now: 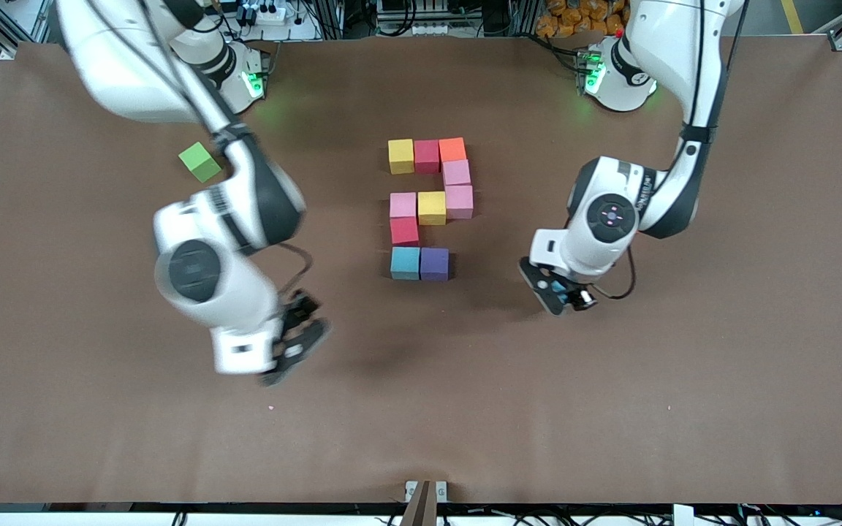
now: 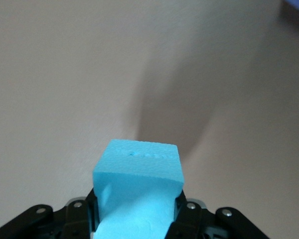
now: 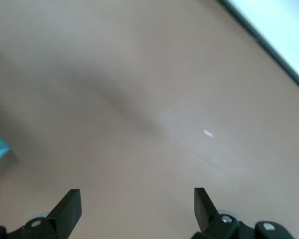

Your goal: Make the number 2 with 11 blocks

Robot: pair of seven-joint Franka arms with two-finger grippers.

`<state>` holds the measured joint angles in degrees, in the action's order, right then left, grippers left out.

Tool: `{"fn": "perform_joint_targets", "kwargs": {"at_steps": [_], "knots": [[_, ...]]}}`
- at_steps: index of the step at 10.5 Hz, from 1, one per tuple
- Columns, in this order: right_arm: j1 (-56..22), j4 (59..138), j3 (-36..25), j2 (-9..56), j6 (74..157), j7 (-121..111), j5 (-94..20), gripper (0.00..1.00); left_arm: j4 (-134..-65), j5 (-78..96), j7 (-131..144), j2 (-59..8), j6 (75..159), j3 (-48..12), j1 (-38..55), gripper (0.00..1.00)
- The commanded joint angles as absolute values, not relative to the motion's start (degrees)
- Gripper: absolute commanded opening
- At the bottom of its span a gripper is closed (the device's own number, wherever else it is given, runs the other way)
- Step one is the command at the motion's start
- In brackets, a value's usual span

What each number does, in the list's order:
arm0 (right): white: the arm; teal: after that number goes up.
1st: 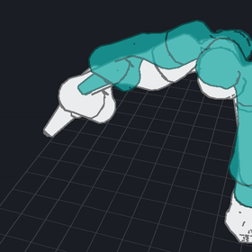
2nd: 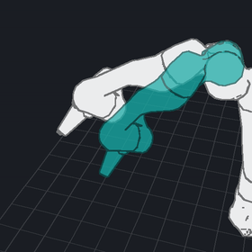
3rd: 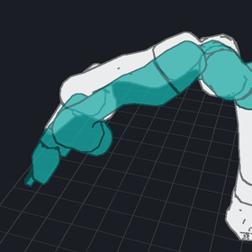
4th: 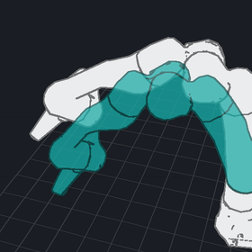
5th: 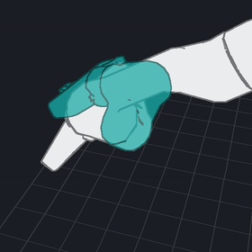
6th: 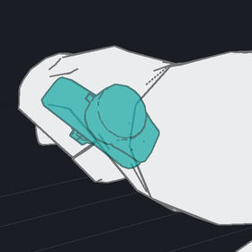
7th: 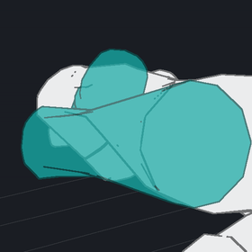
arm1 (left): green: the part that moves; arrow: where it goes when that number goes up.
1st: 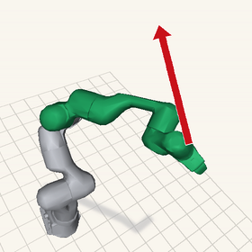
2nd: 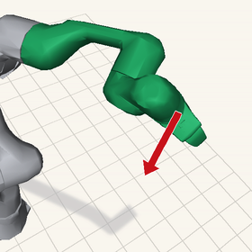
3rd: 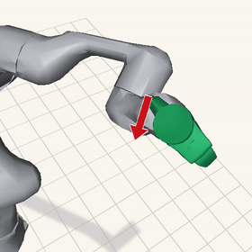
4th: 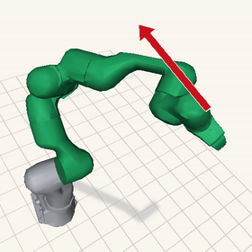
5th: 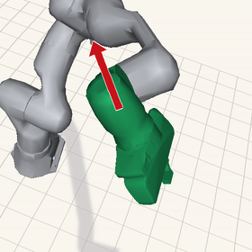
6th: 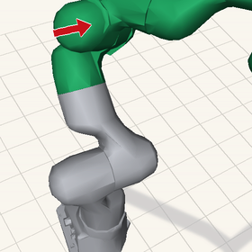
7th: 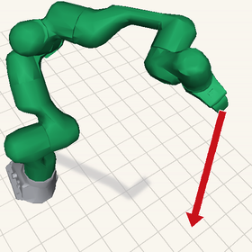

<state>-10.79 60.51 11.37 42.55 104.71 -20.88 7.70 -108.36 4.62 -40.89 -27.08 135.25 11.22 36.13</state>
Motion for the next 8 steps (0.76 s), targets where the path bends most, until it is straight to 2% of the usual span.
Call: {"fn": "perform_joint_targets", "kwargs": {"at_steps": [1, 3, 5, 8], "knots": [[-4.94, 61.79, 12.31, 38.68, 99.16, -19.6, 6.85, 1.0, -107.5, 3.34, -44.89, -26.8, 134.12, 8.37, 35.68, 0.18], [-2.99, 61.87, 11.87, 34.39, 95.82, -16.64, 6.68, 1.0, -106.62, 3.34, -45.87, -27.94, 134.03, 7.03, 36.73, 0.18], [-2.99, 63.01, 11.87, 30.09, 90.64, -4.89, 6.42, 1.0, -102.59, 3.34, -49.03, -31.18, 134.12, 4.59, 36.83, 0.18], [-0.44, 77.21, 11.08, 17.79, 91.4, -4.05, 3.02, 1.0, -97.48, 3.34, -48.6, -34.27, 134.03, 2.99, 37.61, 0.15]]}}
